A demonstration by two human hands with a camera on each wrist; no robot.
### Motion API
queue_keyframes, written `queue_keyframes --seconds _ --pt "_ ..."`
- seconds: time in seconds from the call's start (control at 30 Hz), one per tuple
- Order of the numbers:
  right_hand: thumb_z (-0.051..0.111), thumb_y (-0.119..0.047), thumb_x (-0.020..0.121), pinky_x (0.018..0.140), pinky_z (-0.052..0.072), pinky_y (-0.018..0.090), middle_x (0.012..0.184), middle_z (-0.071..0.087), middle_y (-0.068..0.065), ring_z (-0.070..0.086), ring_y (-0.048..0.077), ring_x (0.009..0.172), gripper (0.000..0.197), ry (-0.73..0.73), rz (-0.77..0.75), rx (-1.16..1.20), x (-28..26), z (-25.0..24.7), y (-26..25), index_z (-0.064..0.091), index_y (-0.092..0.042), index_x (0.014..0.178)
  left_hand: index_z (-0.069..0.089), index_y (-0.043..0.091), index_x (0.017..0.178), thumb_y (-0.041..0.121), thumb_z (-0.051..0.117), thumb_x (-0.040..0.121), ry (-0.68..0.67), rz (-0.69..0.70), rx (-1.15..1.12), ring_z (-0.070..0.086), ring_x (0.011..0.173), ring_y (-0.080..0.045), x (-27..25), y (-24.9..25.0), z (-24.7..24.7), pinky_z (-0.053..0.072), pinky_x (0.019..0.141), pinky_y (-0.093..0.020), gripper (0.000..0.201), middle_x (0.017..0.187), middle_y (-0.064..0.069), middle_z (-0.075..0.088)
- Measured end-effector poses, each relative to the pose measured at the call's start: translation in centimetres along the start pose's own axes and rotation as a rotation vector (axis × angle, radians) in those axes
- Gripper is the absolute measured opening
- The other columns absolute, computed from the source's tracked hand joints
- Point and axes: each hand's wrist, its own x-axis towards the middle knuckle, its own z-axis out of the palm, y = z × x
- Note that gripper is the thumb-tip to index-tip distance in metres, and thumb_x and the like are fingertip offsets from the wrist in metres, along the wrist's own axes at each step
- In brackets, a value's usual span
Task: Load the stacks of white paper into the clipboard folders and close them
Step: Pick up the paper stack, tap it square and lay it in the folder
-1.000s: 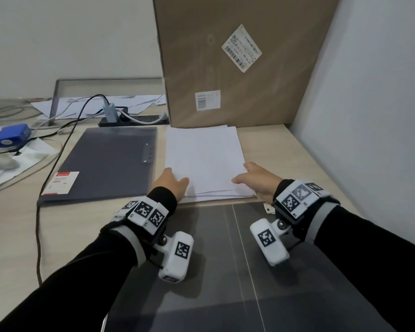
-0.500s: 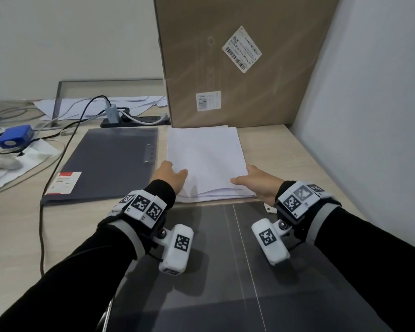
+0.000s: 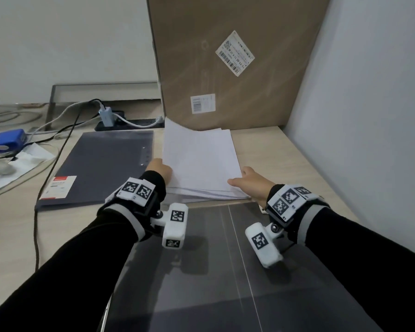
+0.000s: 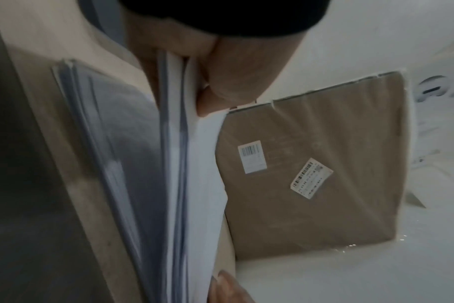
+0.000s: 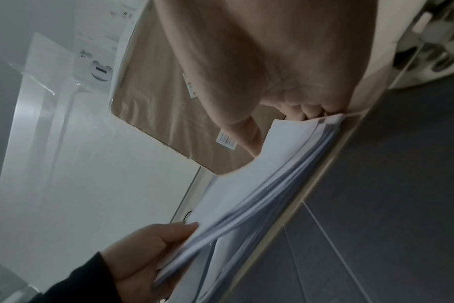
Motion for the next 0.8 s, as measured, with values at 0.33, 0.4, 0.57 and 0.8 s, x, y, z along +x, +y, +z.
queue_keyframes --seconds 0.33,0.4,0.57,0.8 --pt "0.061 -0.024 0.09 0.081 0.056 0.035 0.122 0.064 0.008 0.065 0.02 0.103 0.05 -0.06 -0.155 0.551 -5.2 -4.0 -4.3 0.048 -0.007 0.135 0.053 0.019 0.089 -0.001 0.042 0.093 -0.068 0.273 -0.633 0.059 0.082 -0.024 -5.7 -2.5 -4.0 0.049 0.08 -0.039 0.023 0.096 -0.007 0.062" --pt "0.052 -0.01 0.094 0.073 0.059 0.031 0.114 0.067 0.009 0.068 0.019 0.092 0.033 -0.121 -0.193 0.669 -6.9 -4.6 -4.9 0.053 -0.003 0.127 0.054 0.018 0.093 -0.003 0.041 0.094 -0.185 0.304 -0.646 0.059 0.081 -0.021 -7.4 -3.1 -4.5 0.049 0.082 -0.038 0.024 0.097 -0.006 0.062" --pt "0.049 -0.006 0.095 0.085 0.055 0.036 0.123 0.064 0.012 0.063 0.029 0.109 0.035 -0.033 -0.298 0.723 -10.4 -4.1 -4.0 0.053 -0.003 0.13 0.052 0.008 0.111 -0.004 0.048 0.09 -0.291 0.328 -0.622 0.063 0.089 -0.02 -10.2 -3.5 -5.4 0.052 0.077 -0.03 0.024 0.105 -0.005 0.063" --pt "0.061 -0.003 0.087 0.085 0.057 0.032 0.108 0.07 0.01 0.07 0.02 0.092 0.03 0.017 -0.38 0.723 -14.1 -0.8 -0.9 0.061 -0.002 0.116 0.064 0.014 0.108 0.013 0.065 0.084 -0.208 0.324 -0.8 0.065 0.094 -0.021 -12.5 -2.9 -4.4 0.051 0.087 -0.035 0.024 0.104 -0.003 0.069"
